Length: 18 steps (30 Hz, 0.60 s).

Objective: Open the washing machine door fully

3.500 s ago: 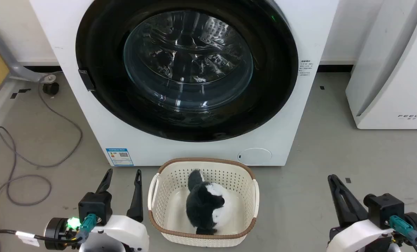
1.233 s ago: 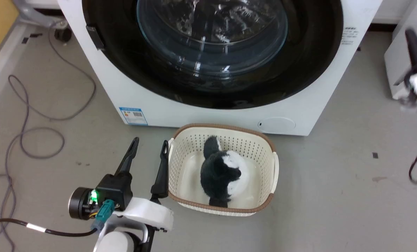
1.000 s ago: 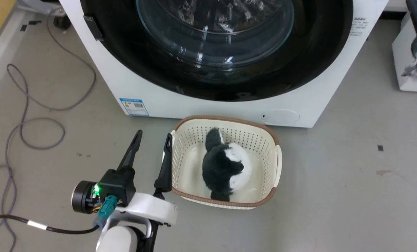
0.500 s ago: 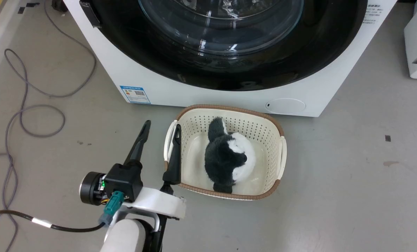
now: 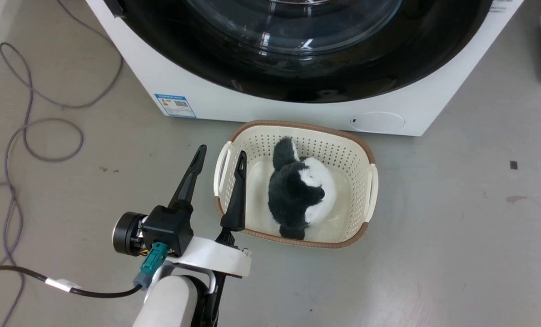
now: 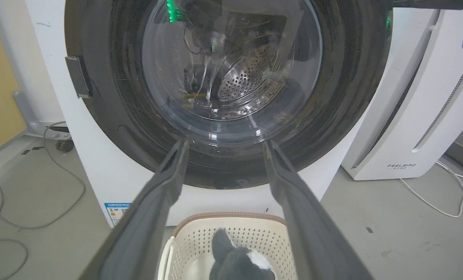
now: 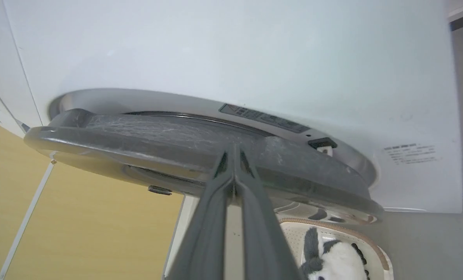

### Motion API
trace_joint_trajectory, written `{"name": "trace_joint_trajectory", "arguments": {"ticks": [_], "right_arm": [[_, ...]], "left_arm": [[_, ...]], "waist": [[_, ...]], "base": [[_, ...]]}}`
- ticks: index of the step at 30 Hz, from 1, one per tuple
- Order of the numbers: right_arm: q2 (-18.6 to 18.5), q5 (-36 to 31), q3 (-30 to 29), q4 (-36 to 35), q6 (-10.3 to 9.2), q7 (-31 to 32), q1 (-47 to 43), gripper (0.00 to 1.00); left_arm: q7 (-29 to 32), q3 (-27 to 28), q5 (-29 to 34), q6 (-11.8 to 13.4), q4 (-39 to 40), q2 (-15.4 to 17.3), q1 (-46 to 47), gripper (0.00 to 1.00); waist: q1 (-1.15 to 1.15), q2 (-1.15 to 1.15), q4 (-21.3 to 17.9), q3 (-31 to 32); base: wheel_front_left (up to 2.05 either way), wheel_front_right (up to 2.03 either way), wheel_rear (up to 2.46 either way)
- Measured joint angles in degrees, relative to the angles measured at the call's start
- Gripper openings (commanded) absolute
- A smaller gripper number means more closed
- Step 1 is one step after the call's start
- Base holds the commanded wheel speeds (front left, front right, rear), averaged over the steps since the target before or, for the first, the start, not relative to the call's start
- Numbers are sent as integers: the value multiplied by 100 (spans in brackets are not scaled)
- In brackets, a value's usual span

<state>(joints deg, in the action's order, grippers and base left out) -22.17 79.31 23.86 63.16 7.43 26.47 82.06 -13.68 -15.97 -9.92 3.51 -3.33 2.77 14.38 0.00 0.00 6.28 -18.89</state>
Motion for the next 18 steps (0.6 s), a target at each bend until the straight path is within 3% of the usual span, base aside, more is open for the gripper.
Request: {"name": "trace_joint_trajectory", "arguments": {"ticks": [8, 18], "right_arm": [[57, 401, 296, 289, 0, 208, 488, 0], [48, 422, 431, 238, 0, 622, 521, 0]], "left_arm": [[-89, -118, -88, 44, -18, 0, 119, 100], [-100, -134, -88, 55, -25, -1, 137, 100]], "waist": [[0, 0, 85, -151], [0, 0, 75, -207]], "base": [[0, 0, 0], [0, 0, 0]]}}
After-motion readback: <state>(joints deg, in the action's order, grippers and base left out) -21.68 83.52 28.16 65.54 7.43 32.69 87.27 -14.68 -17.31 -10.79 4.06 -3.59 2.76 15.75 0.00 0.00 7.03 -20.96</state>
